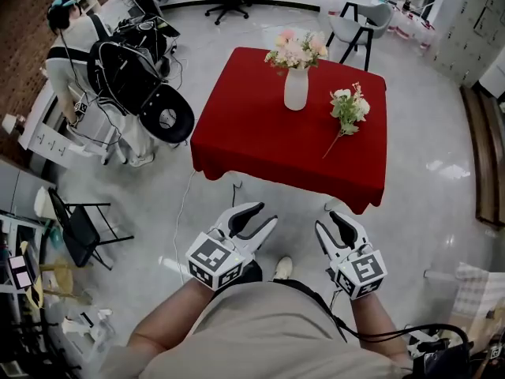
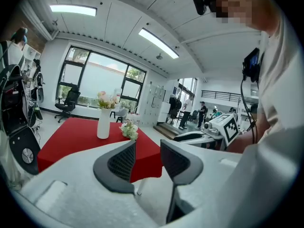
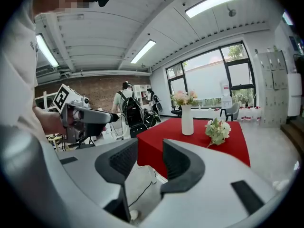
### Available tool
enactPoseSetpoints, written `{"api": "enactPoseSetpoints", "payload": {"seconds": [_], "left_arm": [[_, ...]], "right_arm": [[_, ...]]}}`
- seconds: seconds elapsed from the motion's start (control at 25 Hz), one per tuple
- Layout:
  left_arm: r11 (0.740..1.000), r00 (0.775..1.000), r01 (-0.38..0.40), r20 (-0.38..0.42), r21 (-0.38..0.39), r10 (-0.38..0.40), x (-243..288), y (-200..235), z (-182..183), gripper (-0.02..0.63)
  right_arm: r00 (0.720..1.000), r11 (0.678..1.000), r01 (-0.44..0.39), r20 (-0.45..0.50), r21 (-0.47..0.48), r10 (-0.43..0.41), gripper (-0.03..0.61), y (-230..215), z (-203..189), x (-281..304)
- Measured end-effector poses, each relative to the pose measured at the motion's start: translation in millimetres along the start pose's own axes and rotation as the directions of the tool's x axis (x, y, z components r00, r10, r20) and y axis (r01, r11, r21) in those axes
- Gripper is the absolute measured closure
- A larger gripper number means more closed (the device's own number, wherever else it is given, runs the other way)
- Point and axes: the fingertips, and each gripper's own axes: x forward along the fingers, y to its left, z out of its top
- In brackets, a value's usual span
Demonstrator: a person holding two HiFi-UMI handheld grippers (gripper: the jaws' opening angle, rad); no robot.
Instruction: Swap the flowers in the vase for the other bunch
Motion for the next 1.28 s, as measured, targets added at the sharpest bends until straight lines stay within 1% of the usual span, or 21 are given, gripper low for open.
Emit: {"api": "enactPoseSetpoints", "payload": {"seconds": [0.12, 0.24, 0.4, 0.6, 0.72, 0.84, 0.96, 1.16, 1.28], "left_arm": [[1.0, 1.0, -0.001, 0.003, -0.005, 0.001, 19.2, 27.4, 10.2, 0.426], [1.0, 1.0, 0.017, 0.017, -0.007, -0.017, 41.3, 58.7, 22.2, 0.391], [0.998, 0.998, 0.059, 0.016, -0.005, -0.059, 69.0, 108.7, 37.7, 0.364], [0.997, 0.996, 0.08, 0.037, 0.015, -0.081, 102.8, 168.2, 70.6, 0.326], [0.996, 0.995, 0.079, 0.056, 0.034, -0.081, 124.7, 199.1, 92.0, 0.304], [0.997, 0.994, 0.067, 0.08, 0.046, -0.071, 147.0, 227.5, 109.5, 0.273], [0.998, 0.993, 0.036, 0.11, 0.054, -0.042, 170.4, 247.3, 126.6, 0.232], [0.998, 0.986, -0.037, 0.164, 0.046, 0.029, 218.7, 257.4, 161.6, 0.148], [0.994, 0.979, -0.1, 0.18, 0.036, 0.092, 244.9, 271.2, 174.2, 0.066]], "right_arm": [[1.0, 1.0, 0.016, -0.01, 0.02, -0.015, 0.414, -12.6, 4.3, 21.1], [0.999, 0.998, 0.052, -0.016, 0.022, -0.052, 0.408, -26.0, 12.9, 41.2], [0.993, 0.992, 0.115, -0.01, 0.046, -0.114, 0.405, -43.3, 26.2, 79.1], [0.982, 0.98, 0.188, -0.01, 0.065, -0.187, 0.405, -60.8, 48.6, 119.0], [0.974, 0.97, 0.227, -0.021, 0.086, -0.226, 0.405, -66.5, 56.0, 138.1], [0.964, 0.958, 0.264, -0.023, 0.107, -0.264, 0.405, -69.9, 59.6, 154.5], [0.959, 0.951, 0.283, -0.026, 0.127, -0.282, 0.405, -74.7, 60.4, 163.8], [0.962, 0.955, 0.272, -0.034, 0.118, -0.27, 0.405, -109.0, 71.4, 161.2], [0.967, 0.961, 0.255, -0.018, 0.109, -0.254, 0.405, -133.4, 84.1, 163.7]]}}
